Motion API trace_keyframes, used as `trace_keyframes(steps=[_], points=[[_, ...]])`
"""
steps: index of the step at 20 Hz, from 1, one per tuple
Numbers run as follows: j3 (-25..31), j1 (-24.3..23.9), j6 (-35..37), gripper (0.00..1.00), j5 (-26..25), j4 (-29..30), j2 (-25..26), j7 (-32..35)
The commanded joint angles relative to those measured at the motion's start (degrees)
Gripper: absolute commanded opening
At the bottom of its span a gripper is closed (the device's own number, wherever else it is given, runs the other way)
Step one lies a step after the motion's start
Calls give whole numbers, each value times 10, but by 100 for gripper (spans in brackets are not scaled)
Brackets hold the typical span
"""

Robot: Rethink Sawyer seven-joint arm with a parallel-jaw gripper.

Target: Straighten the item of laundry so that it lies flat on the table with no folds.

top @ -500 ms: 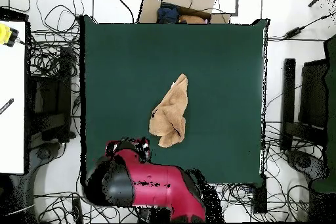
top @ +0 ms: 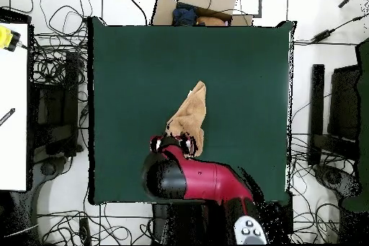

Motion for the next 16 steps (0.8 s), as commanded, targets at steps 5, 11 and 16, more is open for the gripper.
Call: trace_keyframes(steps=[5,11,16], points=[[42,-3,-83,100,-116,-70,200,20],[47,-6,-115,100,-143,-91,249,46],[37,2,-155,100,-157,-123,303,56]])
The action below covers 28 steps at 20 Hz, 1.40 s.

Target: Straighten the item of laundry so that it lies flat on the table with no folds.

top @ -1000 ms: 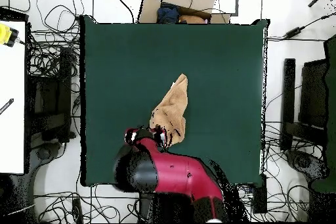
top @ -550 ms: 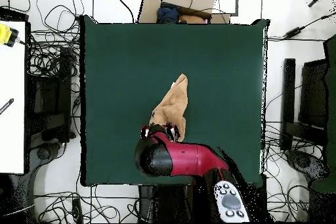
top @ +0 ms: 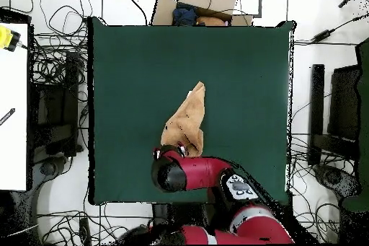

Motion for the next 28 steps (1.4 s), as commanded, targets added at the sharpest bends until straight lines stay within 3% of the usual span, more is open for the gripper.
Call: trace_keyframes(steps=[1,7,21,22,28], points=[[36,7,-69,100,-37,-81,103,59],[46,4,-89,100,-47,-106,137,60],[20,40,-59,100,-10,-64,78,92],[17,43,-55,0,-6,-62,74,94],[13,53,-41,0,13,-32,45,112]])
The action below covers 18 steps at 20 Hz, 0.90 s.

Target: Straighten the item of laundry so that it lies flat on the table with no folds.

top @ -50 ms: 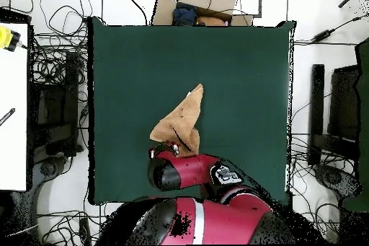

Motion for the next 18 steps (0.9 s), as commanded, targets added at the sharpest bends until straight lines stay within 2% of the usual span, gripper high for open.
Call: trace_keyframes(steps=[1,8,10,13,14,16,17,18], points=[[17,24,23,0,43,6,-17,118],[11,52,66,0,101,45,-68,143],[9,76,88,0,139,102,-135,173],[-17,159,164,0,227,179,-265,232],[-28,186,184,0,253,189,-294,249],[-49,225,183,0,286,191,-313,266],[-46,226,155,0,289,185,-299,258],[-23,202,140,0,282,185,-292,243]])
